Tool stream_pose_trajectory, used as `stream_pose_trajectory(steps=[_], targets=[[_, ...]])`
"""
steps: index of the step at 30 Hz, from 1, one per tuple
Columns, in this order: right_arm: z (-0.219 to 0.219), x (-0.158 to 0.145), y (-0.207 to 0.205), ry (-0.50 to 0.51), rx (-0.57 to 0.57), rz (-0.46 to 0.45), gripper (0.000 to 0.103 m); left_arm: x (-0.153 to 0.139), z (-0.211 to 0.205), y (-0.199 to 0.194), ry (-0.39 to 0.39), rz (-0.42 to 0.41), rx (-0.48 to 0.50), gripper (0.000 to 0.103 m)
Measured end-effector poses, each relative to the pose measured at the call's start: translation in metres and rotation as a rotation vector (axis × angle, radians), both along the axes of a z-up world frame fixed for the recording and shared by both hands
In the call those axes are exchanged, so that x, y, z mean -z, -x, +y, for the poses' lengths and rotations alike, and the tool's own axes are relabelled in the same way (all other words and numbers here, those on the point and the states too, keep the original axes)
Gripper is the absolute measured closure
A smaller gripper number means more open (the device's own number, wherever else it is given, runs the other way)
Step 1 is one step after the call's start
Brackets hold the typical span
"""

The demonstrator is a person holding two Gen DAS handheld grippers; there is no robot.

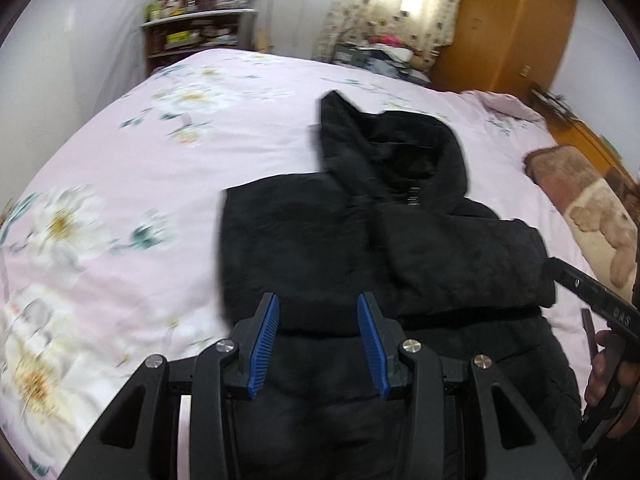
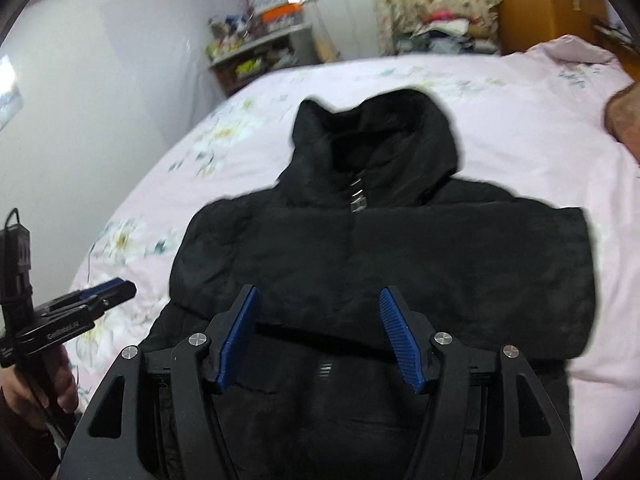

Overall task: Fold large clothes
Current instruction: 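Grasp the jacket hem with the left tool while the right tool grasps it too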

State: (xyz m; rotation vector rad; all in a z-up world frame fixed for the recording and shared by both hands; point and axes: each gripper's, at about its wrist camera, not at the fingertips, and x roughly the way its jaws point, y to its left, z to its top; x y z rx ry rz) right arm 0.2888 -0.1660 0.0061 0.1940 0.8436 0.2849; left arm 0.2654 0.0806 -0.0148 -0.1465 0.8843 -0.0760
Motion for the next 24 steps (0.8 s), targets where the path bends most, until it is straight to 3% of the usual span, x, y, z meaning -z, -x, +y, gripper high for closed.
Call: stream_pose_trajectory(steps=[5,7,8,14,17,21,24], targets=[[-0.083,0.005,0.004,0.012,0.235,0.007,0.043,-0.002,-0.047,-0.024,0.02,-0.027,0.1,0.06],[-0.11,0.018,-0.002,0.03,0.302,0.043,0.066,0.002,-0.066,-0.036,0.025,-0.032,0.135,0.06],[-0.117,0.023,-0.006,0.034,0.313,0.061,0.067,0.004,-0.073,-0.041,0.026,-0.03,0.147,0.06],[-0.106,0.083,-0.042,0.039,0.244,0.185,0.07,0.042,-0.101,-0.074,-0.04,0.034,0.161,0.06],[-0.093,0.103,-0.05,0.052,0.217,0.195,0.07,0.066,-0.103,-0.085,-0.074,0.064,0.165,0.06],[-0.093,0.108,-0.057,0.044,0.201,0.213,0.07,0.077,-0.107,-0.085,-0.125,0.046,0.2,0.06],[-0.098,0.088,-0.056,0.047,0.195,0.191,0.07,0.069,-0.102,-0.084,-0.102,0.054,0.207,0.06]])
